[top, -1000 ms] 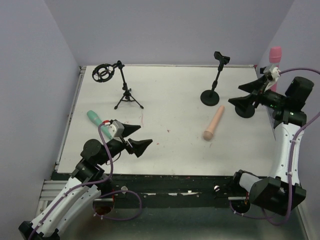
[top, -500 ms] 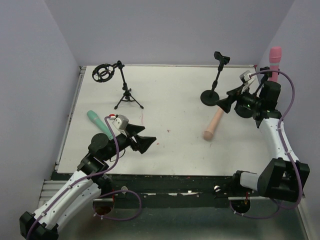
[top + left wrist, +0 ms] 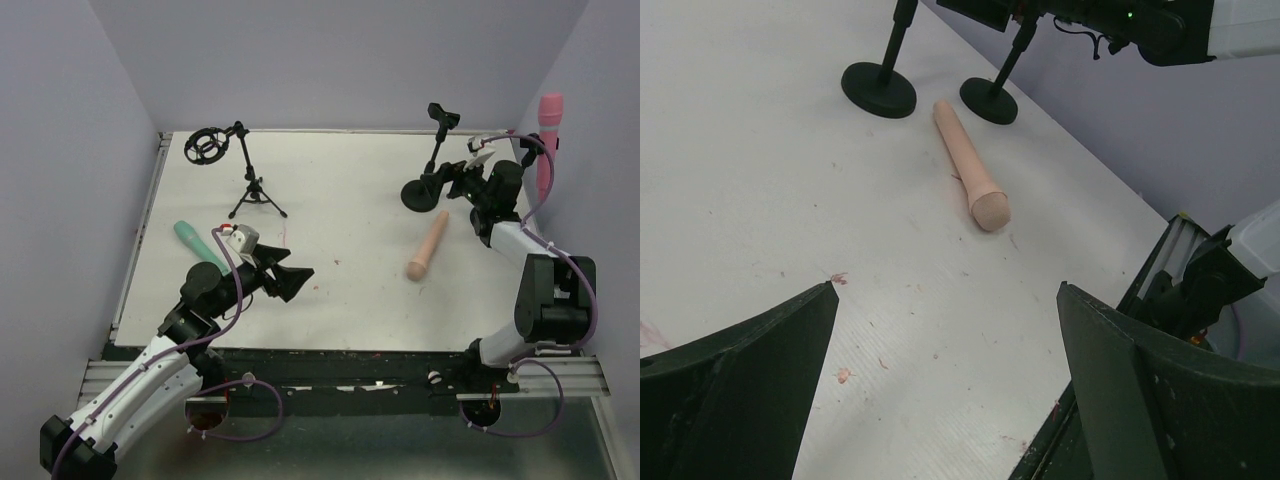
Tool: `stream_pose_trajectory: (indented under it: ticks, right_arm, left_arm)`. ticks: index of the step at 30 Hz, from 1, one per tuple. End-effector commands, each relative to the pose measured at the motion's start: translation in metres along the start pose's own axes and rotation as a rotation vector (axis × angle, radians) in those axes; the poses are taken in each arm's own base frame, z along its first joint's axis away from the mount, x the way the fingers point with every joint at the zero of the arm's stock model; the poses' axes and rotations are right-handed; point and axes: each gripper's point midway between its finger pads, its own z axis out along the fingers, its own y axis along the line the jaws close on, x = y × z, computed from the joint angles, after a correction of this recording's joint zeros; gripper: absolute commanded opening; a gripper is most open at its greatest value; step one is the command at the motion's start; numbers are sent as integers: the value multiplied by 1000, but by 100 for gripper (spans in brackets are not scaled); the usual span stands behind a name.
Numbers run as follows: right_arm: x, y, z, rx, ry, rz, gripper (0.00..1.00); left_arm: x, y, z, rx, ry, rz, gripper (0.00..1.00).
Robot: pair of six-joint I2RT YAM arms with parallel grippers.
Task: Attach the microphones to the stand
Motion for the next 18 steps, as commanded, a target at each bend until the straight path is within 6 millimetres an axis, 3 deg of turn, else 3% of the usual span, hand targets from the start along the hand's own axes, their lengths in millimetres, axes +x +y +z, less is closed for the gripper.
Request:
stream_pose_trajectory:
  ticks: [1, 18]
  right_arm:
    - [-27, -16, 17, 52, -126, -11, 94]
    - [-19, -20, 52, 20, -165, -76, 69]
  left_arm:
    - [-17, -2, 0, -9, -45, 21, 99]
    - [-17, 1, 1, -17, -50, 38, 99]
